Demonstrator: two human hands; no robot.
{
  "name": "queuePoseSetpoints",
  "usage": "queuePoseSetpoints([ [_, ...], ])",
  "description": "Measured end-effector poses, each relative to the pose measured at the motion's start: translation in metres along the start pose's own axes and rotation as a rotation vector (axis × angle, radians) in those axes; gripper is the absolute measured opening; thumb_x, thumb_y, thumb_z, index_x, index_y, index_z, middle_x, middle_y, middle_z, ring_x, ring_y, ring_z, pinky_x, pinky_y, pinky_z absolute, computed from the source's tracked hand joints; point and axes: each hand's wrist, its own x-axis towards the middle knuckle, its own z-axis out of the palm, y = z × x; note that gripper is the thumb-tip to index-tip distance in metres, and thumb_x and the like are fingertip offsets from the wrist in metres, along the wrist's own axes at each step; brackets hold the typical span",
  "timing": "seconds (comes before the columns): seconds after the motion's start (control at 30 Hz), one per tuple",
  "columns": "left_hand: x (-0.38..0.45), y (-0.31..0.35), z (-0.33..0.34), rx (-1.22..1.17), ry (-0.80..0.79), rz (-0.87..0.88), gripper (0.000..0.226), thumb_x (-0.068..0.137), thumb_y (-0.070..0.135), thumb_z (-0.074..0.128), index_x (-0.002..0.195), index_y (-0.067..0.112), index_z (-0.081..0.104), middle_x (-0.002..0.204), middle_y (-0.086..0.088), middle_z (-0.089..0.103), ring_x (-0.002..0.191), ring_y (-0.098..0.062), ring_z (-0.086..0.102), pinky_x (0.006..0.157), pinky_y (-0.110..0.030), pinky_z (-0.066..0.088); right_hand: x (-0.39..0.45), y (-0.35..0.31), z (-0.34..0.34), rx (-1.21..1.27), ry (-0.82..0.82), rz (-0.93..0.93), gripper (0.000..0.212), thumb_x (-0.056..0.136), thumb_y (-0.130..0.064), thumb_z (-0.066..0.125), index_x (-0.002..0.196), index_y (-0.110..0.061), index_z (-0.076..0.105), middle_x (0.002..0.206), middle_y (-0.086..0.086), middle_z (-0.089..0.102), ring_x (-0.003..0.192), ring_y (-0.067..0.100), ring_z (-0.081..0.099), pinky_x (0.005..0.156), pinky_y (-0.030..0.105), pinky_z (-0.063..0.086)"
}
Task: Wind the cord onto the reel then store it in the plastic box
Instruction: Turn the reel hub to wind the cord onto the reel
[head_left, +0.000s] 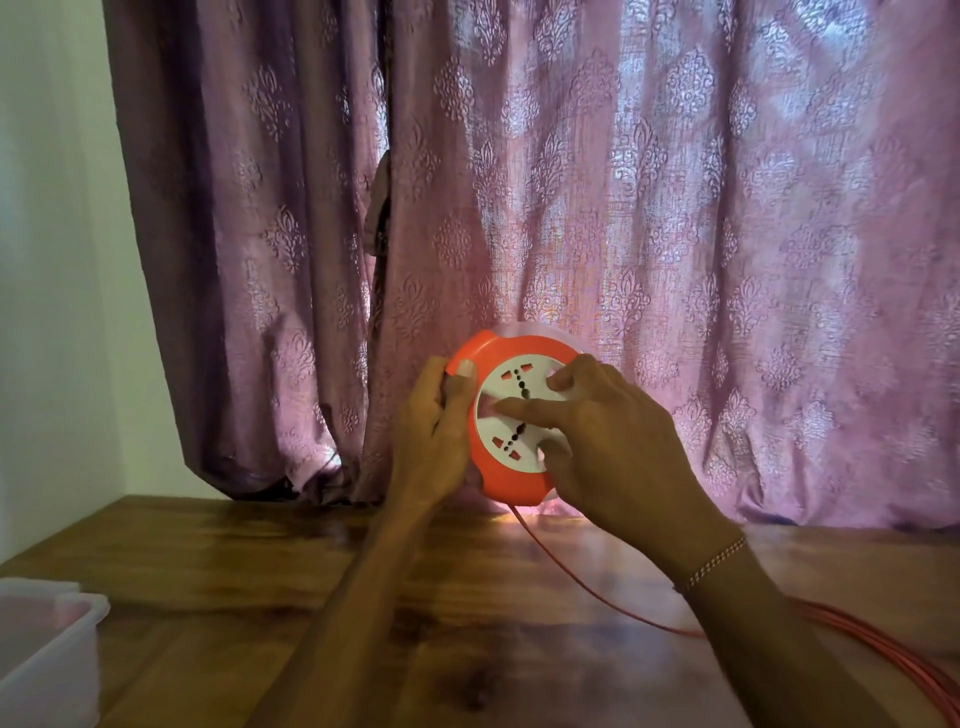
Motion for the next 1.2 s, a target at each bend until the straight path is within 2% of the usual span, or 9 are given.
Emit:
queuePoseSetpoints([
  [0.17,0.0,-0.004,0.002,0.031,0.001,-0.01,0.041,0.098,0.054,0.042,0.084,0.017,0.053,0.073,0.0,0.065,0.066,-0.006,0.059,0.063,-0.036,0.052,0.001,-0.009,-0.003,0.094,0.023,0.223,0.058,0.085,-0.066,0.058,0.14,-0.052,0.047,0.114,-0.003,0.07,0.101,0.023,0.065,0.076,0.031,0.051],
  [0.3,0.001,-0.009,0.004,0.028,0.0,-0.044,0.036,0.098,0.054,0.043,0.087,0.022,0.057,0.078,0.01,0.071,0.07,0.001,0.068,0.061,-0.022,0.056,0.001,-0.011,-0.001,0.067,0.027,0.227,0.048,0.098,-0.057,0.044,0.142,-0.039,0.051,0.109,-0.004,0.076,0.095,0.026,0.068,0.073,0.032,0.053],
  [0.43,0.001,-0.009,0.005,0.006,0.007,-0.051,0.034,0.106,0.045,0.045,0.09,0.017,0.058,0.08,0.008,0.071,0.07,0.003,0.069,0.058,-0.016,0.054,0.003,0.0,-0.001,0.032,0.142,0.167,0.035,0.093,-0.046,0.056,0.123,-0.033,0.069,0.091,-0.007,0.077,0.083,0.02,0.065,0.063,0.024,0.043],
  [0.5,0.003,-0.008,0.004,-0.001,0.015,-0.041,0.036,0.104,0.05,0.045,0.089,0.019,0.057,0.079,0.007,0.072,0.069,0.001,0.069,0.058,-0.02,0.055,0.004,0.009,-0.001,0.094,0.15,0.093,0.029,0.089,-0.034,0.056,0.113,-0.027,0.072,0.1,-0.006,0.073,0.091,0.017,0.054,0.066,0.023,0.039],
  [0.57,0.004,-0.007,0.003,0.004,0.005,-0.032,0.036,0.098,0.055,0.042,0.087,0.024,0.056,0.08,0.008,0.073,0.073,-0.003,0.071,0.063,-0.028,0.059,0.004,0.016,0.0,0.15,0.074,-0.044,0.033,0.082,-0.019,0.055,0.11,-0.027,0.071,0.118,-0.002,0.068,0.102,0.019,0.049,0.074,0.029,0.048],
  [0.7,0.003,-0.005,0.0,-0.032,0.008,-0.04,0.041,0.096,0.057,0.042,0.092,0.02,0.058,0.085,0.003,0.074,0.079,-0.014,0.073,0.067,-0.036,0.062,0.004,0.014,0.0,0.148,-0.132,-0.104,0.073,0.063,0.008,0.074,0.115,-0.042,0.07,0.143,0.004,0.052,0.123,0.032,0.045,0.085,0.045,0.055],
  [0.97,0.002,-0.002,0.0,-0.029,-0.008,-0.058,0.044,0.095,0.059,0.042,0.094,0.019,0.059,0.087,0.003,0.074,0.083,-0.016,0.073,0.077,-0.049,0.062,0.003,0.004,-0.001,-0.002,-0.039,-0.105,0.061,0.062,-0.017,0.089,0.113,-0.048,0.071,0.128,0.007,0.062,0.105,0.033,0.054,0.077,0.042,0.054],
  [1.1,0.001,-0.002,0.001,-0.028,-0.001,-0.032,0.051,0.091,0.069,0.04,0.09,0.02,0.056,0.087,-0.008,0.073,0.083,-0.031,0.072,0.074,-0.057,0.06,0.001,0.005,0.002,-0.071,-0.029,-0.077,0.057,0.074,-0.025,0.076,0.123,-0.052,0.064,0.123,0.007,0.06,0.107,0.03,0.055,0.076,0.039,0.051],
  [1.2,0.0,0.0,0.002,-0.021,0.016,-0.03,0.049,0.093,0.064,0.042,0.087,0.017,0.055,0.082,-0.008,0.07,0.078,-0.028,0.07,0.069,-0.052,0.059,-0.001,0.005,0.004,-0.056,0.028,-0.004,0.056,0.078,-0.034,0.067,0.129,-0.054,0.058,0.11,0.002,0.058,0.101,0.024,0.056,0.069,0.033,0.051],
])
